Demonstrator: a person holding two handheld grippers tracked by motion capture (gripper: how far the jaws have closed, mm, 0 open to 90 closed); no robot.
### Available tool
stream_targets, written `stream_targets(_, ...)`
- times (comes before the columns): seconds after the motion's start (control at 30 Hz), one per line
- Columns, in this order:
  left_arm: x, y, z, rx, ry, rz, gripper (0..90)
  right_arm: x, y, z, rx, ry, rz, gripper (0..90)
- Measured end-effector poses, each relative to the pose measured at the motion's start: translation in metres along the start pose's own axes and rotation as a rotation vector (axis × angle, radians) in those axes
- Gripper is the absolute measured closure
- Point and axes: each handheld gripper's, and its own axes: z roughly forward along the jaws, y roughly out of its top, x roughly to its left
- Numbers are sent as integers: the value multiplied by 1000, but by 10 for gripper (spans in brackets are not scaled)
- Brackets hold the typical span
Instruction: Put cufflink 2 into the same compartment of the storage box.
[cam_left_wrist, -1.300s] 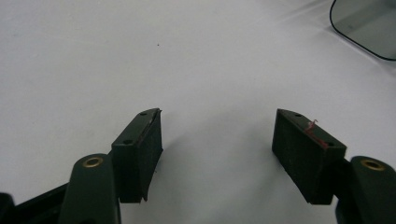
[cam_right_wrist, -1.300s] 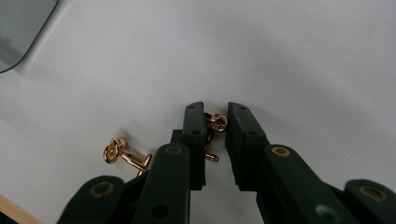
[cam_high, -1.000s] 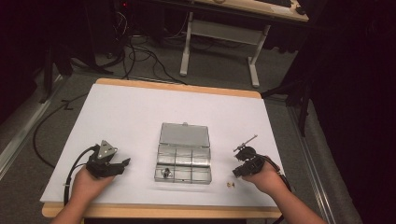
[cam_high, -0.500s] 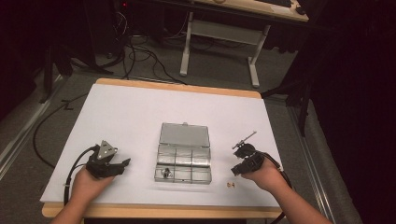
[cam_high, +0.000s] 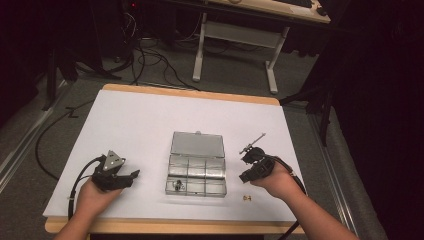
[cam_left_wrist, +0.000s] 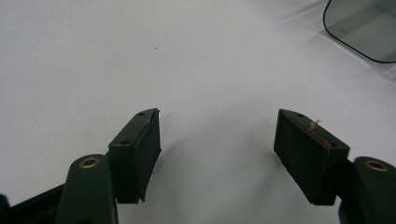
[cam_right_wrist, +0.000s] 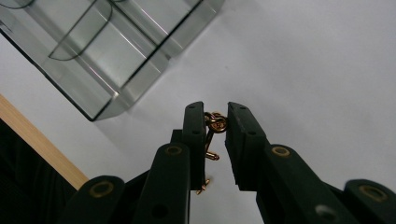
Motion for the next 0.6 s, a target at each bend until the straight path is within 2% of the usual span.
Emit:
stream_targets(0.13,0,0,0,1,-1,2,320,5,6,0,4,0,-10,790)
stream_targets(0.23,0,0,0,-2,-1,-3,317,12,14,-1,-3,1,-41,790)
stream_targets(0.37,0,0,0,-3,-2,-2,317,18,22,-2,0,3,-59,790)
stream_targets(0.4,0,0,0,-3,-2,-3,317,21,22,-2,2,8,-43,790)
stream_targets(0.43,0,0,0,-3,-2,-3,317,21,24,-2,0,9,-67,790)
stream_targets(0.5,0,0,0,-3,-3,-3,317,24,27,-1,3,8,-76,789)
stream_targets(0.57,0,0,0,-3,-3,-3,317,27,29,-1,1,12,-81,790)
stream_targets(0.6,0,0,0,-3,-3,-3,317,29,30,-1,7,14,-67,789)
